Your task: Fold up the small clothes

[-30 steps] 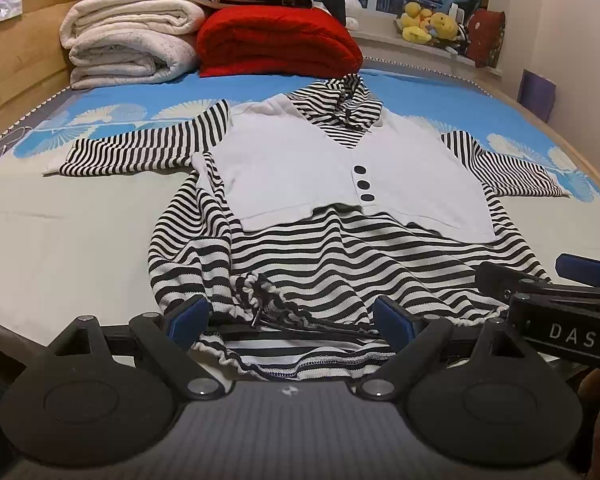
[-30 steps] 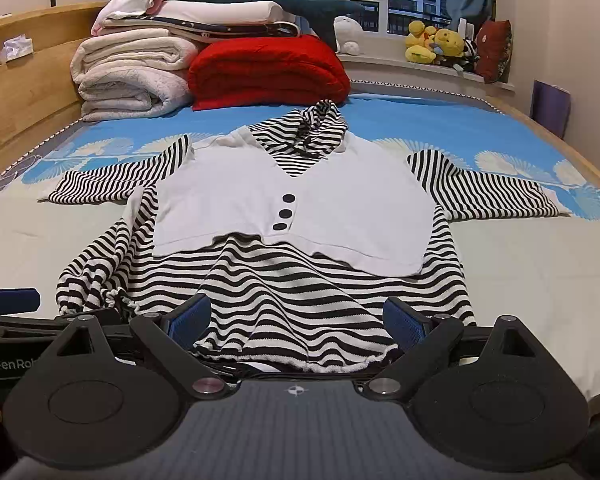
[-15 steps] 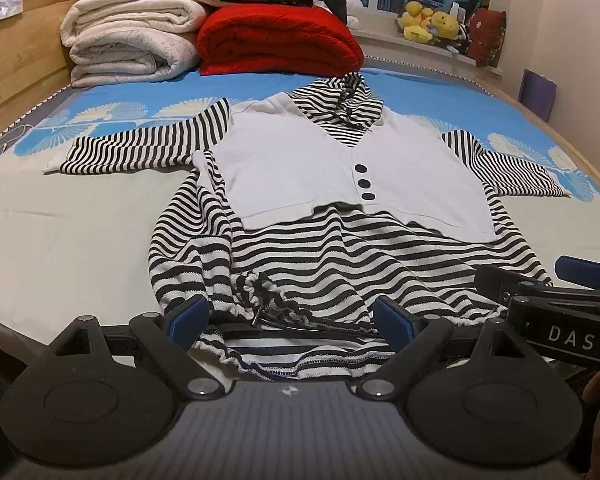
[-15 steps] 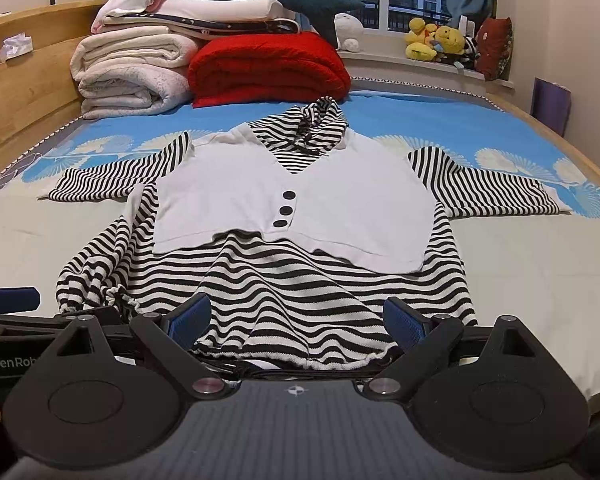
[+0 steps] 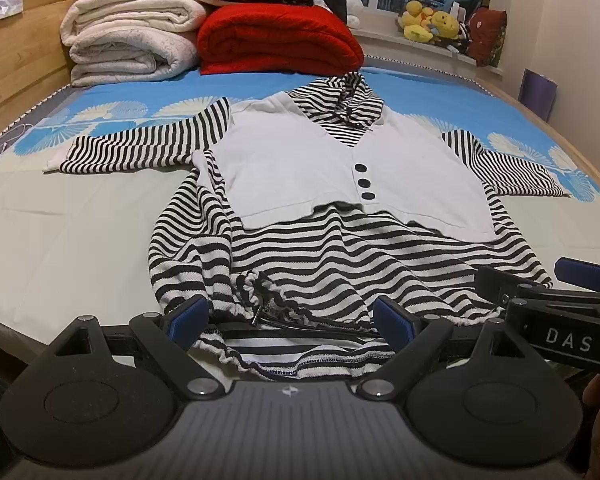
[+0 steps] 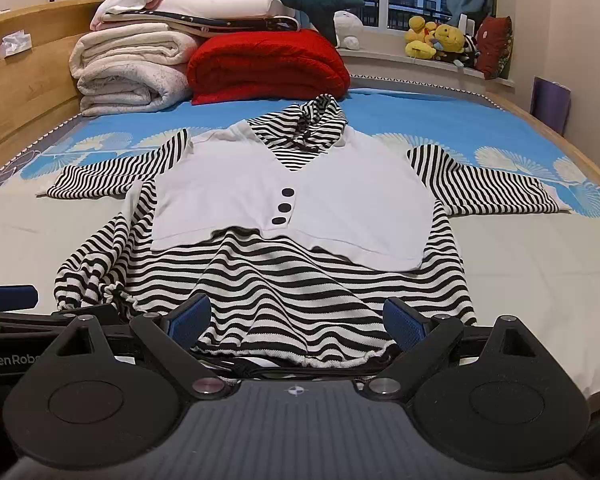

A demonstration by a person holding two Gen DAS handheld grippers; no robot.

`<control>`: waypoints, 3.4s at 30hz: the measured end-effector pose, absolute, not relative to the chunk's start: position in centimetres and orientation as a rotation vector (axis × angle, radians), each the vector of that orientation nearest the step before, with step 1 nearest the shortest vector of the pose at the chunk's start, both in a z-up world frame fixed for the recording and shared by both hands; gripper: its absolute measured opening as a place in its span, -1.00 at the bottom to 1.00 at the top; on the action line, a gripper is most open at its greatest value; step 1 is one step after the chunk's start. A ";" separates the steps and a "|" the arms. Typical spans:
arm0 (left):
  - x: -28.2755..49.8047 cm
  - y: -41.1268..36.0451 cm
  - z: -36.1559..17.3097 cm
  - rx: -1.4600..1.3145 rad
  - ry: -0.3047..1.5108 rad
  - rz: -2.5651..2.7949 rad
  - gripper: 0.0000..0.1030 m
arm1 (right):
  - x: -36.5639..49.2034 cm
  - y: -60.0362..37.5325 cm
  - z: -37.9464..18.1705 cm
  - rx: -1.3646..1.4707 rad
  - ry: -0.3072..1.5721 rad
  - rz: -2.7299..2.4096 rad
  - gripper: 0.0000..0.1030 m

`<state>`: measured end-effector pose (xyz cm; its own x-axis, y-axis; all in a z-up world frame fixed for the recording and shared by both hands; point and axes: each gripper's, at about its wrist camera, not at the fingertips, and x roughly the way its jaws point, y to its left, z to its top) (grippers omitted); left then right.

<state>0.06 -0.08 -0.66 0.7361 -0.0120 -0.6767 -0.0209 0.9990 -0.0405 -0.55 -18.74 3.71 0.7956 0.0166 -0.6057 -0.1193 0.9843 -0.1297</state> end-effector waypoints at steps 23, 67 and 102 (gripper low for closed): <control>0.0 -0.1 -0.7 -0.057 0.739 0.002 0.79 | -0.5 -18.8 3.6 -0.166 0.651 0.070 0.81; 31.3 33.9 -7.0 -0.287 0.719 0.441 -0.54 | 26.2 -19.7 6.5 -0.002 0.598 0.171 0.46; 33.6 3.6 7.0 -0.247 0.560 -0.453 -0.88 | 31.4 -25.1 4.8 0.022 0.689 0.020 -0.46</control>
<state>33.55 3.56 7.04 0.7531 -0.4762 -0.4539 0.3445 0.8732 -0.3447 31.39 -25.07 4.77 0.7720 0.0253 -0.6352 -0.0109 0.9996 0.0265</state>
